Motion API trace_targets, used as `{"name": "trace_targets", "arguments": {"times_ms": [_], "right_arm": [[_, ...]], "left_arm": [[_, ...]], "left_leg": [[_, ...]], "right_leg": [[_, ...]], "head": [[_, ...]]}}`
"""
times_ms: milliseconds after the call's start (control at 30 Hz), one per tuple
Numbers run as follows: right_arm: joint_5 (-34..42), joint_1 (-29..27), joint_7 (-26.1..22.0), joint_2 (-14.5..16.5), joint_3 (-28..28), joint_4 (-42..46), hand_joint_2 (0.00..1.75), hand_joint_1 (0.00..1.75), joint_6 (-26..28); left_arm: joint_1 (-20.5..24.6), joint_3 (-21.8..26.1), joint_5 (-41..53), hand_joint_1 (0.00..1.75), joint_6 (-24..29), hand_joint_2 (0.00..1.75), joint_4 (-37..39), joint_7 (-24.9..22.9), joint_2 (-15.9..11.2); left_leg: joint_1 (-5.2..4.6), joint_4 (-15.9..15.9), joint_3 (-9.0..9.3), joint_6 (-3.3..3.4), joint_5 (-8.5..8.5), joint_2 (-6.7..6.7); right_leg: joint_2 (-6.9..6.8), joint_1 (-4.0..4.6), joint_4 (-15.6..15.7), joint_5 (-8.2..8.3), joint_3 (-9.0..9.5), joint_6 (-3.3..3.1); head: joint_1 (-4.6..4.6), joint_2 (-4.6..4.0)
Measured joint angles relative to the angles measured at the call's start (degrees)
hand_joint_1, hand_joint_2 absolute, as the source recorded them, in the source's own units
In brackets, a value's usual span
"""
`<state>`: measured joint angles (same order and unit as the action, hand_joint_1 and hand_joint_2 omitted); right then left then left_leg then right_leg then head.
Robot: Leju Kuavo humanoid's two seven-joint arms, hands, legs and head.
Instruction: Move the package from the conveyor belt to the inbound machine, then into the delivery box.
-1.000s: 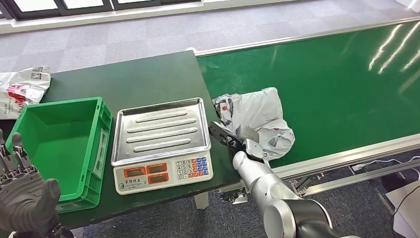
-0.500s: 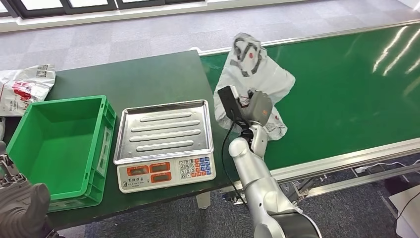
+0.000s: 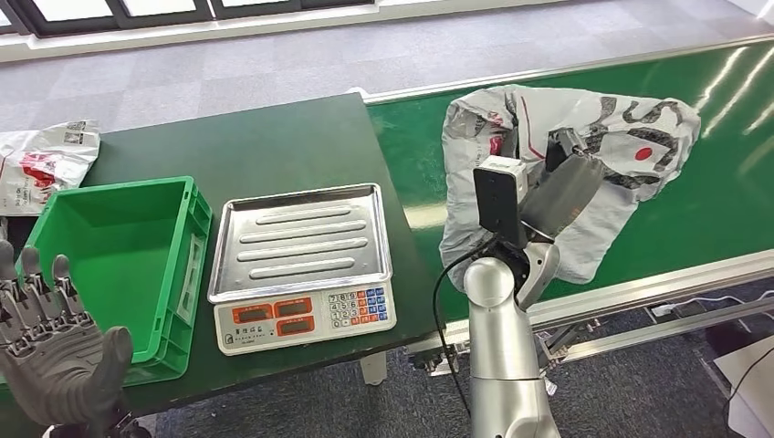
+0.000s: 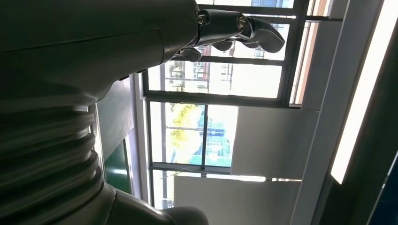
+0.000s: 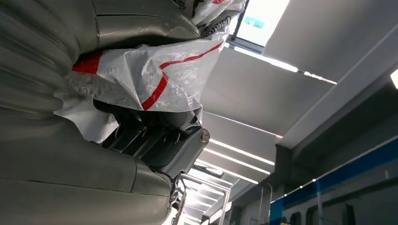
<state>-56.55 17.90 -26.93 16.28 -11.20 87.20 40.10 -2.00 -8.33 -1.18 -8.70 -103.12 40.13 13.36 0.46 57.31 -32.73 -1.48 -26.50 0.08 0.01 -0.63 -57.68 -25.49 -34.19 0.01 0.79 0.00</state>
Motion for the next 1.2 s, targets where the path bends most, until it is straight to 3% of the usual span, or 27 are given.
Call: {"name": "trace_targets", "arguments": {"times_ms": [233, 667, 833, 933, 1200], "right_arm": [[7.3, 1.2, -1.3, -0.1, 5.6, -2.2, 1.75, 1.75, -3.0], [8.3, 2.0, -1.1, -0.1, 10.7, -4.7, 1.75, 1.75, -3.7], [10.3, 2.5, -0.5, -0.1, 12.6, -5.9, 1.75, 1.75, -8.6], [10.8, 4.0, 1.3, 0.2, 17.1, -9.1, 1.75, 1.75, -13.5], [14.5, 13.4, 8.5, 0.7, 30.6, -23.8, 1.75, 1.75, -15.9]], "left_arm": [[0.4, -0.3, 0.0, 0.0, -0.9, 1.75, 1.6, 0.0, 0.0], [0.7, -0.4, 0.0, 0.0, -1.0, 1.75, 2.8, 0.0, 0.0], [0.9, -0.4, 0.0, 0.0, -1.6, 1.75, 3.1, 0.0, 0.0], [1.4, -0.6, 0.0, 0.0, -2.7, 1.75, 3.5, 0.0, 0.0], [3.1, -2.0, 0.5, 0.0, -3.3, 1.75, 5.2, 0.0, 0.1]], "left_leg": [[0.01, 0.0, 0.01, -0.09, 0.06, 0.16], [0.01, 0.0, -0.04, -0.14, 0.08, 0.1], [0.02, 0.0, -0.05, -0.14, 0.09, 0.13], [0.04, 0.0, -0.05, -0.18, 0.11, 0.22], [0.09, 0.0, -0.08, -0.24, 0.23, 0.12]], "right_leg": [[0.17, 0.07, 0.0, 0.05, -0.06, -0.06], [0.15, 0.09, 0.0, 0.05, -0.07, -0.08], [0.16, 0.1, 0.0, 0.06, -0.07, -0.09], [0.21, 0.12, 0.0, 0.1, -0.11, -0.15], [0.14, 0.18, -0.1, 0.16, -0.1, -0.23]], "head": [[-0.01, 0.0], [0.0, 0.0], [0.0, 0.0], [-0.02, 0.0], [-0.01, 0.0]]}}
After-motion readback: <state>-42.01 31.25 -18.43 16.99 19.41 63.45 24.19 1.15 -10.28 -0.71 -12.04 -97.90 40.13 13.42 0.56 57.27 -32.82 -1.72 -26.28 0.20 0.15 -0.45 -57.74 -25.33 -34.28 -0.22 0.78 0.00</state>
